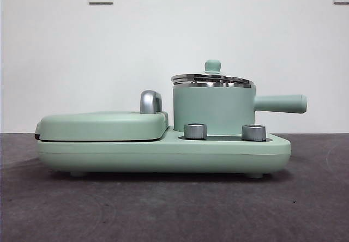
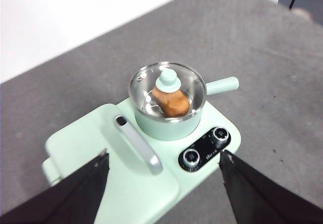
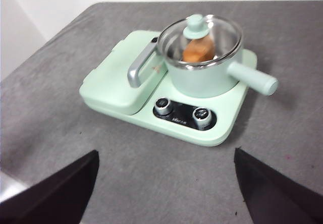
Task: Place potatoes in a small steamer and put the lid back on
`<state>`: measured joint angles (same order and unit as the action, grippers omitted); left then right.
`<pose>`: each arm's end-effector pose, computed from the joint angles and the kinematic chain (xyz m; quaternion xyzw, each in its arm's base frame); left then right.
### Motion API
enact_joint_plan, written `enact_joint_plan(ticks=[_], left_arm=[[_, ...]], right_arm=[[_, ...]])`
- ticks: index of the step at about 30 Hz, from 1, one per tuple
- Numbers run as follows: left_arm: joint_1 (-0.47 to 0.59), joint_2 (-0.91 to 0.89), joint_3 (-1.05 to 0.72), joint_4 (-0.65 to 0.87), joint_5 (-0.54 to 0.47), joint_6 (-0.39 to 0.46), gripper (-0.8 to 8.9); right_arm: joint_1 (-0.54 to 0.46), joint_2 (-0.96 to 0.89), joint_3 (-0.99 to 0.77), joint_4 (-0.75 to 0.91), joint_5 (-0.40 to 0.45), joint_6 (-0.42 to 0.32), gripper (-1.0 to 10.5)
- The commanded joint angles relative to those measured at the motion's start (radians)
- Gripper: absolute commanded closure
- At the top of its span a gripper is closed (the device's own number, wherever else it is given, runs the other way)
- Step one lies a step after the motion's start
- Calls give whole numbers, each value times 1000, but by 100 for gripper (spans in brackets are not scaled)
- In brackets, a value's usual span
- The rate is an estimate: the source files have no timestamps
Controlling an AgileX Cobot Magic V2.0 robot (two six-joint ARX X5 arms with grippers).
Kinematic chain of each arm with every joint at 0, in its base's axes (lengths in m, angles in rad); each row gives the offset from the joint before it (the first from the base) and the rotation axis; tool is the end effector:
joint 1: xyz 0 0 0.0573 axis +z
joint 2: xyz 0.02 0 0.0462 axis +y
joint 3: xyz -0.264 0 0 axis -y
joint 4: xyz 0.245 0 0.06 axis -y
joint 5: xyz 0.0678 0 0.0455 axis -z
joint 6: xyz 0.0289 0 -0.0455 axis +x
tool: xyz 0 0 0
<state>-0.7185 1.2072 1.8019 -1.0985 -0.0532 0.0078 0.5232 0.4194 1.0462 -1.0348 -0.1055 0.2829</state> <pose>0.1366 -0.1174 0.4905 0.0974 0.2297 -0.3171 0.9150 0.0251 0.0180 0.3650 0.0897 0.2389 0.2718 0.9279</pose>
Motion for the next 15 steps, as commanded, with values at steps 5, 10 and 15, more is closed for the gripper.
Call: enact_joint_plan(ticks=[5,10,15], left_arm=[[-8,-271,-289,27,1,-25,472],[-8,-480,-573,137,1,-117,473],[-8,-631,-755,193,1,-166,788]], right_arm=[[6,36,8,19,-18,-14,532],[6,36,8,24,-18,-14,533],[6,36,8,23,-18,-14,917]])
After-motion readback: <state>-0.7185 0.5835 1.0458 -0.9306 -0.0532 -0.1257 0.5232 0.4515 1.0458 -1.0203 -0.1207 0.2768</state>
